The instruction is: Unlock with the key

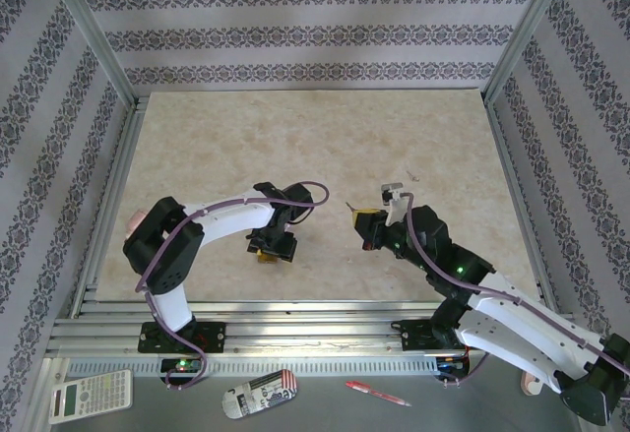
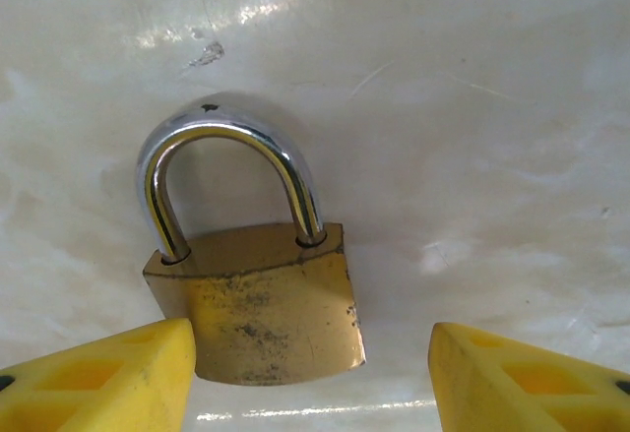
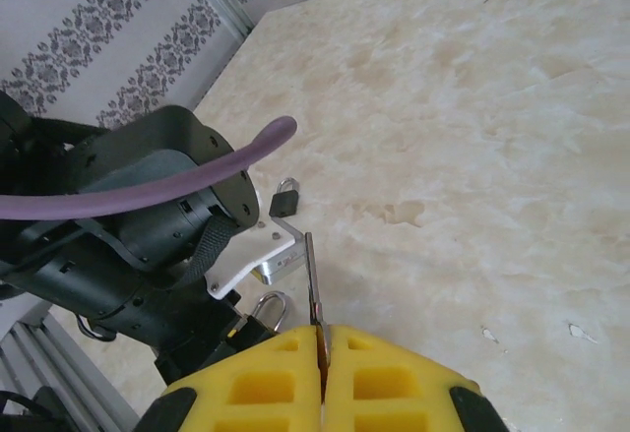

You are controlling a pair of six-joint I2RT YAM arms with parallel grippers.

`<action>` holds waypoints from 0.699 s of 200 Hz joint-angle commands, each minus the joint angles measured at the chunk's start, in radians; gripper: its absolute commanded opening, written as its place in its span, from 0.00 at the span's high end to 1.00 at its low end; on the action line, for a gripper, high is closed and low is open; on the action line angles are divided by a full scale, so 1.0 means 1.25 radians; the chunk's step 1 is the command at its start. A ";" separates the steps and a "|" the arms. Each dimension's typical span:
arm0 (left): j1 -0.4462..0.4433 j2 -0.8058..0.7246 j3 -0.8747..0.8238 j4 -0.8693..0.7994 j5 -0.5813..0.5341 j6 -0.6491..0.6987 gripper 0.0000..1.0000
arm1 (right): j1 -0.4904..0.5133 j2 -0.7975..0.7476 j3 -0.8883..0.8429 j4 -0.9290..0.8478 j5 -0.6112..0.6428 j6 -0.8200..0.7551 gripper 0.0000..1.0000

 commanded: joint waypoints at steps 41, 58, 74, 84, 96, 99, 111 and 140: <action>-0.003 0.016 -0.013 -0.005 -0.025 -0.016 0.37 | -0.017 -0.027 -0.025 -0.002 0.005 0.015 1.00; -0.004 0.024 -0.022 0.002 -0.033 -0.018 0.37 | -0.019 -0.021 -0.025 0.001 0.000 0.016 1.00; -0.001 0.033 -0.027 0.010 -0.036 -0.015 0.37 | -0.020 -0.019 -0.026 0.005 -0.001 0.016 1.00; 0.001 0.040 -0.033 0.015 -0.035 -0.014 0.37 | -0.020 -0.019 -0.028 0.005 -0.001 0.016 1.00; 0.000 0.045 -0.035 0.026 -0.033 -0.014 0.39 | -0.021 -0.020 -0.028 0.006 0.000 0.016 1.00; 0.002 0.044 -0.036 0.028 -0.033 -0.015 0.39 | -0.021 -0.020 -0.028 0.006 0.000 0.016 1.00; 0.004 0.051 -0.037 0.033 -0.031 -0.014 0.40 | -0.023 -0.021 -0.029 0.007 0.002 0.016 1.00; 0.010 0.055 -0.045 0.044 -0.030 -0.010 0.48 | -0.023 -0.026 -0.035 0.005 0.003 0.017 1.00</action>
